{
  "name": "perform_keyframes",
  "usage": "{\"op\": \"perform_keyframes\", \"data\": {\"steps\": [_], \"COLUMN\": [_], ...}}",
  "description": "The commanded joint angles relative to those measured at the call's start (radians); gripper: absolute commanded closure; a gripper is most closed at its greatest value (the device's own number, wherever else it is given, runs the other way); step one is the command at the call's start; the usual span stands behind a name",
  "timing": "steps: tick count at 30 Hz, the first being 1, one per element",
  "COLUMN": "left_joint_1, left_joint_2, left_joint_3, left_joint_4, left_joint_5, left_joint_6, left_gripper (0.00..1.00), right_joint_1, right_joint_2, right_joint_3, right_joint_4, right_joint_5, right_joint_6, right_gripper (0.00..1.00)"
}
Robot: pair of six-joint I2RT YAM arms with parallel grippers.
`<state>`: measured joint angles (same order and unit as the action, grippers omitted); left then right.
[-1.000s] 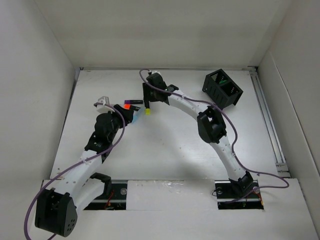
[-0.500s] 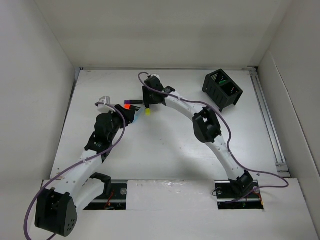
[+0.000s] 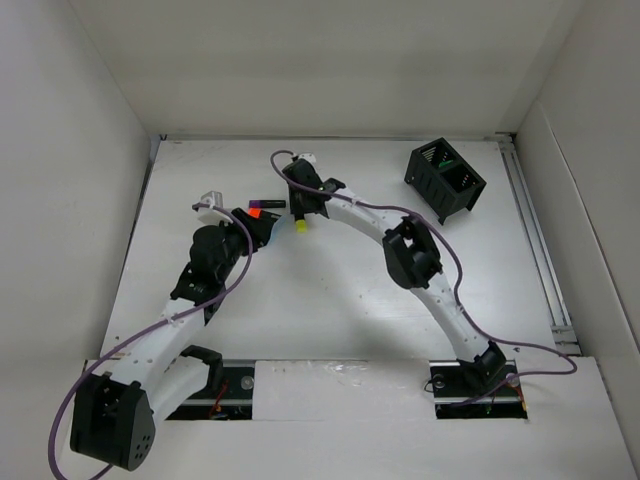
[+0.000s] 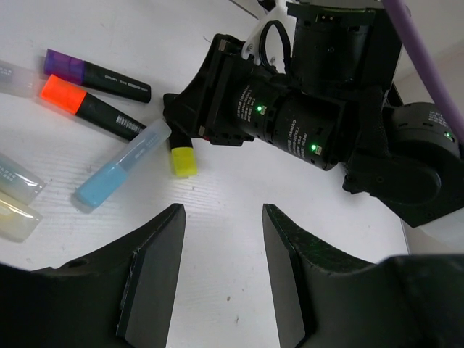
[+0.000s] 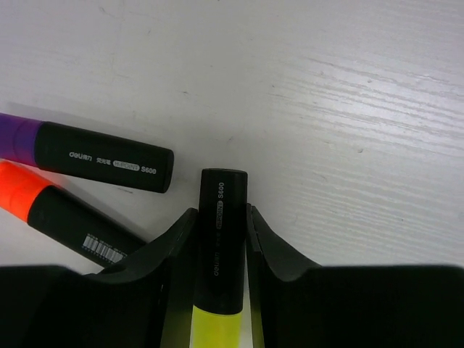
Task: Sort the stationery into containers
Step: Pick up the pen from the center of the board.
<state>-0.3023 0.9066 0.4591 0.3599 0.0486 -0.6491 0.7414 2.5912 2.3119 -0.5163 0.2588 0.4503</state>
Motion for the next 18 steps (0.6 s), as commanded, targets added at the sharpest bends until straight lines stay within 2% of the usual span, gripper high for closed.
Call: {"op": "perform_keyframes", "data": {"steps": [1,2,4,11,18], "left_joint_1": [-0.006,-0.006,-0.006,-0.006,-0.006], "left_joint_2": [-0.021,-0.021,-0.021,0.012,0.025], "left_joint_3": [0.018,0.027,0.027,0.027,0.036], "left_joint_4": [0.048,0.048,0.051,0.054,0.054], "left_joint_5": [-0.003,0.006,0.029,0.049,0.048], "left_joint_6": [-0.006,-0.006,-0.015,-0.015,-0.015], "left_gripper": [0.57,0.57,0.57,0.57,0.57], "right_joint_1": [0.007,0.007,0.007,-0.069,-0.273], "right_joint_2": [-0.043,-0.057,-0.084,-0.293,-0.483], "right_joint_3": [-0.069,-0.078,-0.11,-0.259,-0.33], "right_joint_4": [-0.024,-0.024,-0.013,0.157,0.206], "right_joint_5": [0.089,0.108,0.154,0.149,0.215], "right_joint_6": [-0.002,0.007,0.019,0.137,0.211], "right_gripper": [0.82,0.93,0.99,0.99,0.99]}}
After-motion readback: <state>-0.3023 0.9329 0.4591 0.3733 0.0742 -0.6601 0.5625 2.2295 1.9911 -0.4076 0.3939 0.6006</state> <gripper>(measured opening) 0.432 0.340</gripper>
